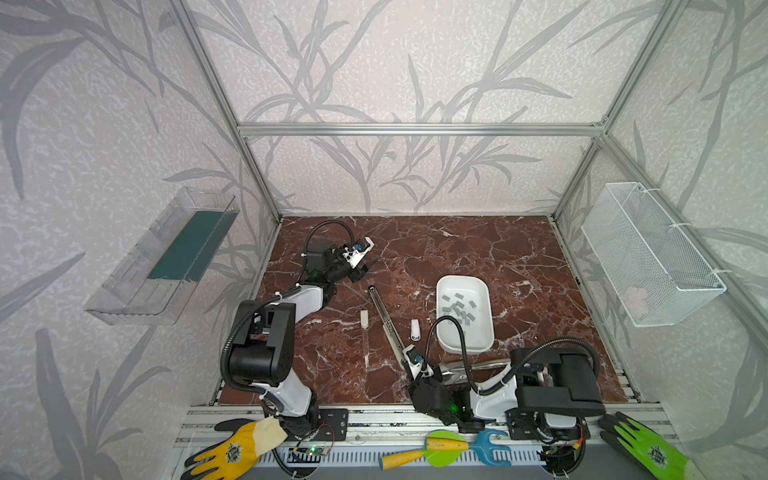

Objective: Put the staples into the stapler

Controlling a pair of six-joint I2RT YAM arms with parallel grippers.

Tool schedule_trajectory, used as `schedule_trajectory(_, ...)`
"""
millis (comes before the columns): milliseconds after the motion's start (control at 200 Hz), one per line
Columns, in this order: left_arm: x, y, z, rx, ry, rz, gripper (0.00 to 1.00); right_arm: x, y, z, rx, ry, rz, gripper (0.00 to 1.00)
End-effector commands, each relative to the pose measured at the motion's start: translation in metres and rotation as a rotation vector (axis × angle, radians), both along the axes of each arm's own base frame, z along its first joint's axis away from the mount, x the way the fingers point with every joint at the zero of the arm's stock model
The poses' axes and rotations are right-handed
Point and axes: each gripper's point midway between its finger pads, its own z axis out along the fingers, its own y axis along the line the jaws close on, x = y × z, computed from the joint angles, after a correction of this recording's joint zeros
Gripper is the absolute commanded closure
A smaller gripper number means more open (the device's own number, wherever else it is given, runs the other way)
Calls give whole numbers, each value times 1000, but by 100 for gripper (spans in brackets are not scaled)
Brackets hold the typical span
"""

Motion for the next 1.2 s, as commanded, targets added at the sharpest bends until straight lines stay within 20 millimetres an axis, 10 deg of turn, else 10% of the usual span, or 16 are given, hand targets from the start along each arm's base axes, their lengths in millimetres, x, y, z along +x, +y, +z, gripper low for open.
schedule_trajectory(0, 0, 6, 66, -63, -187, 56, 35, 13, -18, -16, -76, 73, -116, 100)
schedule_trajectory(330, -47, 10, 74, 188, -20, -18, 37, 61, 0, -23, -51, 160, -190, 100)
schedule_trajectory(500, -29, 68, 80, 30, 231, 444, 30, 80, 10, -19, -49, 164, -193, 100)
schedule_trajectory(830, -89, 58, 97, -53, 227, 415, 17, 99, 7, -22, -35, 186, -235, 92)
schedule_trajectory(1195, -100, 35, 11, 268, 348, 114, 21, 108, 2, 55, 135, 74, -258, 37)
